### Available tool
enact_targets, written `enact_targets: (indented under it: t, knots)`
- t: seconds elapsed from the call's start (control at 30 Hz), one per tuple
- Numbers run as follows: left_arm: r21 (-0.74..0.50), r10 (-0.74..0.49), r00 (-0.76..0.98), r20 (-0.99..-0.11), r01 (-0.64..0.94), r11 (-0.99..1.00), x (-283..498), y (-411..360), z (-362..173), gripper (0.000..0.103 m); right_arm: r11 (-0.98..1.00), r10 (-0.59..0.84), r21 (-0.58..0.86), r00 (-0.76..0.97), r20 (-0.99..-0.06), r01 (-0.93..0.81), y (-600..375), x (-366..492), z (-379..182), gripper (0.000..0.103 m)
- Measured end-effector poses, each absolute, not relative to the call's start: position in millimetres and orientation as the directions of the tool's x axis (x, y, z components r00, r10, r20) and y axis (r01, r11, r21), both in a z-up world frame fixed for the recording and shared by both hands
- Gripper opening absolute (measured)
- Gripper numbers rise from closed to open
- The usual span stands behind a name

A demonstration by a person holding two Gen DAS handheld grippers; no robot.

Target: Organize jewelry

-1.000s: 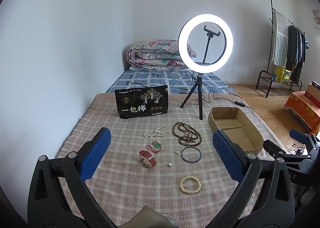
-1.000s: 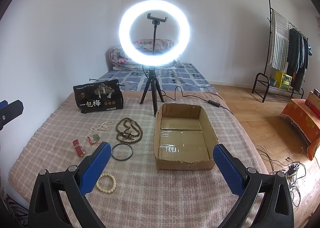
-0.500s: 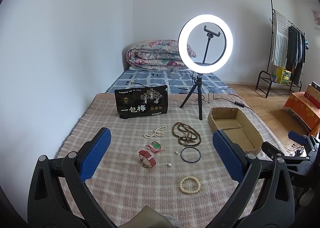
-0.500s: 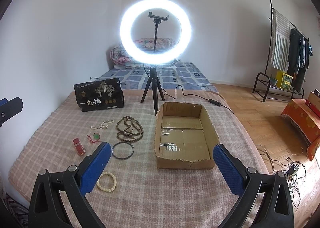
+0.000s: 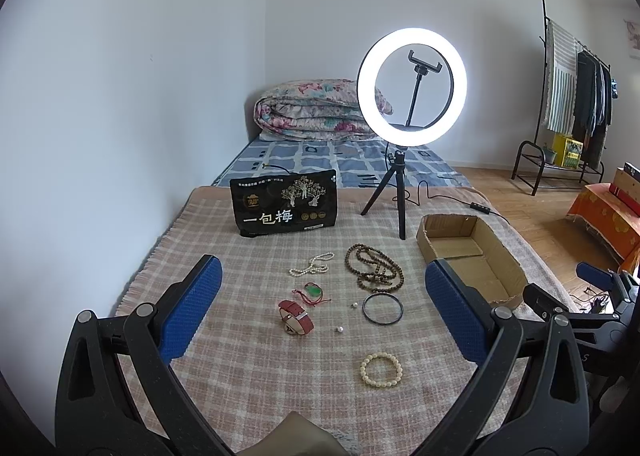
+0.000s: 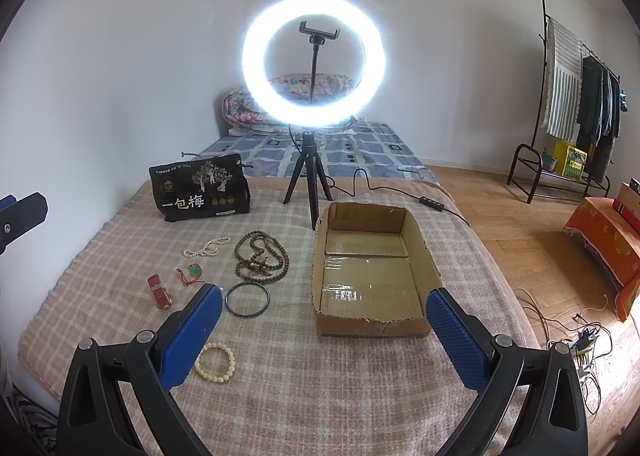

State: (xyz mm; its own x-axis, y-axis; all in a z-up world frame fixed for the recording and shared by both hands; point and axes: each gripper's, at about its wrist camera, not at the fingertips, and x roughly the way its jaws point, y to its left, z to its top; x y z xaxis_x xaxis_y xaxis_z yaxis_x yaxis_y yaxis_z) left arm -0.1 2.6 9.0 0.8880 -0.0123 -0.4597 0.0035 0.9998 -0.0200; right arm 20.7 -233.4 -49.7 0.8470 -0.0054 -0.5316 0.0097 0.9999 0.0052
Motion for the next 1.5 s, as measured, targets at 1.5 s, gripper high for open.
enact_targets:
  t: [1.5]
  knots:
    - [0.006,0.074,0.831,-0.552,-0.084,0.996,36,44,-6,0.103,0.997,0.04,-0.023,0.787,-0.615,-0.069,-210,43,-75,0.103]
